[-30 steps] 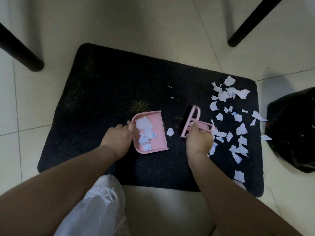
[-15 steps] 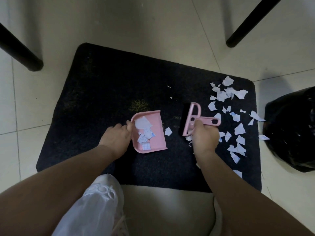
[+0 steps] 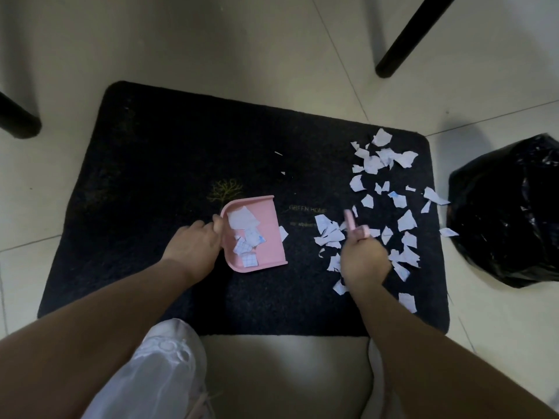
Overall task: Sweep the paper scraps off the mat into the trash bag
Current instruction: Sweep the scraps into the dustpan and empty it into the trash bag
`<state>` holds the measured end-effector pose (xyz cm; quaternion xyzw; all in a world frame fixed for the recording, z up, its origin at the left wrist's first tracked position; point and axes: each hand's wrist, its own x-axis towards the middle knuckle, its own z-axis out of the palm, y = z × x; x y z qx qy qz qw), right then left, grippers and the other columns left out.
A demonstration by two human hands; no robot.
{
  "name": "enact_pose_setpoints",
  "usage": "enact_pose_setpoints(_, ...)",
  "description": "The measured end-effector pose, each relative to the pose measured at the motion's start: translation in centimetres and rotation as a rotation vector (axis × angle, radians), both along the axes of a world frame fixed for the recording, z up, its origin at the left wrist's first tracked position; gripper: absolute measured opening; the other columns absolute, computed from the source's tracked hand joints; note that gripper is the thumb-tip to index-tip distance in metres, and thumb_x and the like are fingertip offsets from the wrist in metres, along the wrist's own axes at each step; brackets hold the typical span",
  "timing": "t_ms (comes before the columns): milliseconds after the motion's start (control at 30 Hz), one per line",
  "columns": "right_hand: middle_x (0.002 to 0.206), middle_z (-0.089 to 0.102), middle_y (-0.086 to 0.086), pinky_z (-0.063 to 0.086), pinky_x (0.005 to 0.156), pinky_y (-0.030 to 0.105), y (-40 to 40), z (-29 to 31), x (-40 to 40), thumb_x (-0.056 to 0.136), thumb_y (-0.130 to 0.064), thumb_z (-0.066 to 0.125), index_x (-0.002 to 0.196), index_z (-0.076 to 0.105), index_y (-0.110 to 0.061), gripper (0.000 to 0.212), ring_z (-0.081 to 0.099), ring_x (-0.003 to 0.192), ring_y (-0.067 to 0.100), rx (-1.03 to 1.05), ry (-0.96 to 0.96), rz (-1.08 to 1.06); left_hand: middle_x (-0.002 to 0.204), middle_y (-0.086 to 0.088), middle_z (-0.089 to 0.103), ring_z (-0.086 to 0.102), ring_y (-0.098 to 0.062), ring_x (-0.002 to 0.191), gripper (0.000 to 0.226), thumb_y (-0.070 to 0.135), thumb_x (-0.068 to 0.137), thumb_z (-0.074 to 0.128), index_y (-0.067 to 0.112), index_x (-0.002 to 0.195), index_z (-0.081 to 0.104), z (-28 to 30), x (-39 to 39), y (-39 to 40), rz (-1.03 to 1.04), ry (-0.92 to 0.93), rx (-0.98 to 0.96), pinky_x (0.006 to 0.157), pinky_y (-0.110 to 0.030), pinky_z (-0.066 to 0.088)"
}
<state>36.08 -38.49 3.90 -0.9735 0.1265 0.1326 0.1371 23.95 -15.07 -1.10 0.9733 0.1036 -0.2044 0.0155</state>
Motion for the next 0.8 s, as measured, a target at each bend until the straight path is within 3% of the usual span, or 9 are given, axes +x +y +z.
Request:
enact_pose_setpoints(100, 0.069, 0.061, 0.006, 0.049, 0.06, 0.03, 3.2, -0.7, -2.2, 0.101, -0.04, 0.028, 0.081, 0.063, -0.008, 0.051, 0.061, 0.066, 0.025, 0.144, 0.032, 0.048, 0.127, -0.005, 0.056, 0.053, -0.022, 0.111, 0.062, 0.02, 0.093, 0.041, 0.0, 0.146, 0.016, 0.0, 0.0, 0.1, -0.001, 0.0, 0.003, 0.083, -0.033, 0.044)
enact_pose_setpoints(233, 0.07, 0.054, 0.0, 0.044, 0.065, 0.03, 5.9, -0.4, -3.6, 0.098, -0.032, 0.042, 0.074, 0.054, -0.014, 0.032, 0.053, 0.068, 0.021, 0.199, 0.074, 0.171, 0.126, -0.006, 0.057, 0.053, -0.023, 0.11, 0.062, 0.021, 0.094, 0.041, 0.0, 0.147, 0.015, 0.0, 0.0, 0.0, -0.009, 0.012, 0.016, 0.081, -0.033, 0.045)
enact_pose_setpoints(333, 0.062, 0.047, -0.003, 0.035, 0.063, 0.028, 5.4, 0.0, -3.0, 0.096, -0.031, 0.045, 0.071, 0.055, -0.012, 0.034, 0.05, 0.066, 0.022, 0.18, 0.064, 0.214, 0.127, -0.006, 0.056, 0.052, -0.023, 0.112, 0.063, 0.018, 0.093, 0.04, -0.001, 0.147, 0.014, 0.0, 0.1, 0.0, -0.017, 0.028, 0.028, 0.082, -0.033, 0.045)
enact_pose_setpoints(433, 0.063, 0.053, 0.001, 0.034, 0.058, 0.026, 4.1, 0.7, -1.4, 0.097, -0.033, 0.046, 0.076, 0.064, -0.006, 0.039, 0.052, 0.061, 0.023, 0.19, -0.083, 0.18, 0.128, -0.007, 0.055, 0.052, -0.024, 0.112, 0.063, 0.018, 0.093, 0.04, -0.001, 0.147, 0.014, 0.0, 0.1, 0.0, -0.013, 0.026, 0.014, 0.082, -0.034, 0.045)
enact_pose_setpoints(533, 0.067, 0.056, 0.001, 0.036, 0.051, 0.025, 3.5, 1.0, 0.8, 0.098, -0.032, 0.045, 0.081, 0.061, -0.011, 0.032, 0.055, 0.062, 0.02, 0.165, -0.171, 0.155, 0.129, -0.007, 0.055, 0.052, -0.024, 0.112, 0.063, 0.017, 0.093, 0.039, -0.001, 0.147, 0.014, 0.1, 0.1, 0.0, -0.011, 0.037, 0.005, 0.081, -0.034, 0.044)
enact_pose_setpoints(667, 0.079, 0.063, 0.004, 0.051, 0.059, 0.033, 5.2, 0.8, 1.2, 0.099, -0.034, 0.041, 0.099, 0.065, -0.011, 0.033, 0.061, 0.071, 0.024, 0.056, -0.009, 0.264, 0.129, -0.007, 0.054, 0.051, -0.024, 0.113, 0.062, 0.017, 0.093, 0.039, -0.001, 0.147, 0.014, 0.1, 0.2, 0.0, -0.005, 0.042, 0.002, 0.082, -0.034, 0.044)
enact_pose_setpoints(800, 0.077, 0.054, -0.002, 0.034, 0.061, 0.025, 8.1, 0.7, -2.5, 0.099, -0.032, 0.043, 0.106, 0.067, -0.015, 0.03, 0.05, 0.07, 0.019, 0.129, 0.093, 0.402, 0.128, -0.008, 0.055, 0.052, -0.024, 0.112, 0.061, 0.017, 0.093, 0.039, -0.001, 0.147, 0.014, -0.2, 0.1, 0.0, -0.004, 0.036, -0.007, 0.082, -0.034, 0.044)
